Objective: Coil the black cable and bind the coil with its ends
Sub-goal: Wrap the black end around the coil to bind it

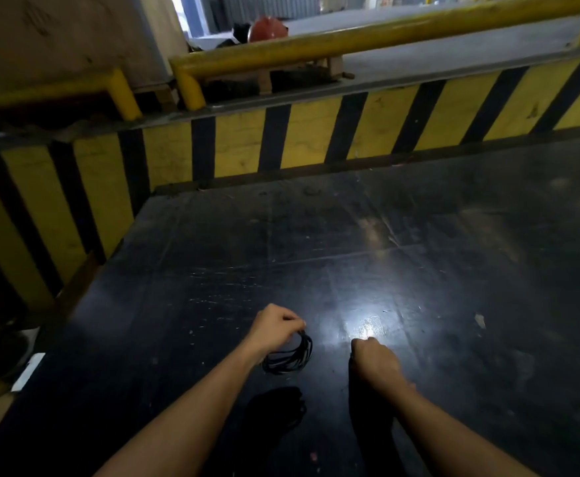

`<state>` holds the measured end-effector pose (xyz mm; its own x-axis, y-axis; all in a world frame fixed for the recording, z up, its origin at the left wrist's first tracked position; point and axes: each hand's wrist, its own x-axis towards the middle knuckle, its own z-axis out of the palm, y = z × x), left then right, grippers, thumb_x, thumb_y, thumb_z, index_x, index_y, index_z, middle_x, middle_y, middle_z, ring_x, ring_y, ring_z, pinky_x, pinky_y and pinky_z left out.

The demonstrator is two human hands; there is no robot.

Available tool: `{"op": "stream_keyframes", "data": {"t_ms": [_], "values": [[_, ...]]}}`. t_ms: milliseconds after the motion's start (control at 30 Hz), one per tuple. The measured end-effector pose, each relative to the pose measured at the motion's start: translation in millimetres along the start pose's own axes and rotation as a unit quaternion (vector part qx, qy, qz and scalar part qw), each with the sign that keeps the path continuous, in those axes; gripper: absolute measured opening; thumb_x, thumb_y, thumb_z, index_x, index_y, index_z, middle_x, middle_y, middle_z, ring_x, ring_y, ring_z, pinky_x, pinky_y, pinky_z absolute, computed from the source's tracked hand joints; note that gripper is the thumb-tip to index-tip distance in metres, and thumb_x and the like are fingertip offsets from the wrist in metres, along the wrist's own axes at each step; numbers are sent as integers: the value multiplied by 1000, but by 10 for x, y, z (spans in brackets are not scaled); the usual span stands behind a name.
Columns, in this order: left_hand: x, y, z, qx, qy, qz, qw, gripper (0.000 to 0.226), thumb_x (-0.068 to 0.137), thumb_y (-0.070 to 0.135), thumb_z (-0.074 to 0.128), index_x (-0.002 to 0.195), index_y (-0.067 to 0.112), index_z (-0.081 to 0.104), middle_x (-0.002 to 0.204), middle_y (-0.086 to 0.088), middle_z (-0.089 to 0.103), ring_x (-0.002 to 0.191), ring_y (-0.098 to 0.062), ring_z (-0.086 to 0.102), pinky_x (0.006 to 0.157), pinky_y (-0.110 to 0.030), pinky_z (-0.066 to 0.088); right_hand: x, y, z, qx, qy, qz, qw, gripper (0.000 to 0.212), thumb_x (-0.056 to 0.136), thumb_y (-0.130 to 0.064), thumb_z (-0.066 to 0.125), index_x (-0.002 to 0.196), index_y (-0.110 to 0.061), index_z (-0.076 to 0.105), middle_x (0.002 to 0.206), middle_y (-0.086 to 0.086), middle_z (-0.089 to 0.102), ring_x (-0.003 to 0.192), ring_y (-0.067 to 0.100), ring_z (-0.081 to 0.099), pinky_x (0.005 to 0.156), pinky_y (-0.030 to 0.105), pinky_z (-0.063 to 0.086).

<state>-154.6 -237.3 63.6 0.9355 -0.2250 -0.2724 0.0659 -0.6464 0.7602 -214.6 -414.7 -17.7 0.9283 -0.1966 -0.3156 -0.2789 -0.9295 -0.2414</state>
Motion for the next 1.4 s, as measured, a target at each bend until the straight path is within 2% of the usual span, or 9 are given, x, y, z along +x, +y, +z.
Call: {"op": "stream_keyframes", "data": {"t_ms": [133, 267, 367, 467, 600, 767, 1100, 1267, 1400], "values": [[-38, -10, 9, -7, 6, -19, 1000, 18, 83, 16, 65, 87, 3, 76, 52, 7, 56, 40, 1, 46, 34, -9, 29, 6, -20, -72, -12, -23, -18, 1000, 15, 88, -6, 47, 73, -7, 47, 94, 11, 59, 103, 32, 62, 76, 37, 47], [-44, 69, -56, -17, 13, -17, 1000, 17, 84, 14, 64, 89, 3, 76, 45, 11, 53, 30, 3, 44, 34, -9, 29, 25, -27, -213, 15, -4, -35, 999, 11, 86, -15, 56, 84, -12, 45, 114, 15, 60, 105, 31, 61, 83, 35, 49], [-29, 162, -148, -23, 12, -12, 1000, 19, 85, 19, 64, 92, 6, 77, 44, 8, 52, 40, -2, 46, 36, -14, 32, 130, -63, -439, 107, 36, -59, 992, 16, 81, -25, 61, 84, -9, 56, 98, 16, 68, 93, 32, 64, 73, 34, 50], [12, 358, -284, -49, 10, -11, 999, 21, 85, 22, 66, 92, 6, 76, 45, 3, 47, 36, -3, 42, 38, -19, 32, 228, -160, -890, 253, 109, -129, 953, 9, 78, -16, 63, 77, -7, 63, 73, 8, 70, 70, 23, 62, 60, 29, 50], [63, 789, -515, -107, -4, 12, 994, 25, 85, 26, 66, 93, 5, 75, 46, 1, 41, 36, -7, 37, 37, -21, 31, 181, -317, -1526, 330, 221, -252, 883, 13, 79, -7, 68, 90, -12, 68, 73, -4, 67, 68, 4, 63, 58, 11, 45], [53, 1256, -734, -157, -58, 63, 984, 34, 86, 30, 64, 101, 0, 70, 51, 2, 42, 45, -10, 35, 41, -21, 26, 120, -339, -1954, 296, 299, -329, 845, 14, 78, -7, 69, 88, -15, 73, 78, -2, 74, 69, 6, 67, 62, 24, 54], [128, 1622, -869, -59, -52, 142, 987, 30, 84, 40, 65, 91, 13, 75, 48, 2, 44, 37, -5, 37, 39, -19, 30, 120, -300, -2256, 435, 250, -287, 816, 17, 84, -8, 65, 83, -24, 69, 73, 3, 72, 67, 14, 69, 66, 38, 59], [126, 1678, -832, -17, -100, 154, 983, 22, 85, 39, 64, 67, 28, 70, 51, 2, 44, 39, -4, 39, 41, -21, 30, 158, -317, -2271, 511, 245, -261, 782, 8, 83, -9, 67, 90, -12, 69, 78, 8, 70, 73, 21, 69, 71, 42, 60], [127, 1703, -789, -63, -106, 146, 981, 25, 84, 40, 65, 89, 17, 75, 53, 2, 44, 43, -6, 40, 43, -22, 30, 167, -296, -2289, 525, 260, -252, 770, 10, 83, -8, 67, 92, -13, 67, 81, 8, 70, 78, 24, 70, 72, 41, 60]]}}
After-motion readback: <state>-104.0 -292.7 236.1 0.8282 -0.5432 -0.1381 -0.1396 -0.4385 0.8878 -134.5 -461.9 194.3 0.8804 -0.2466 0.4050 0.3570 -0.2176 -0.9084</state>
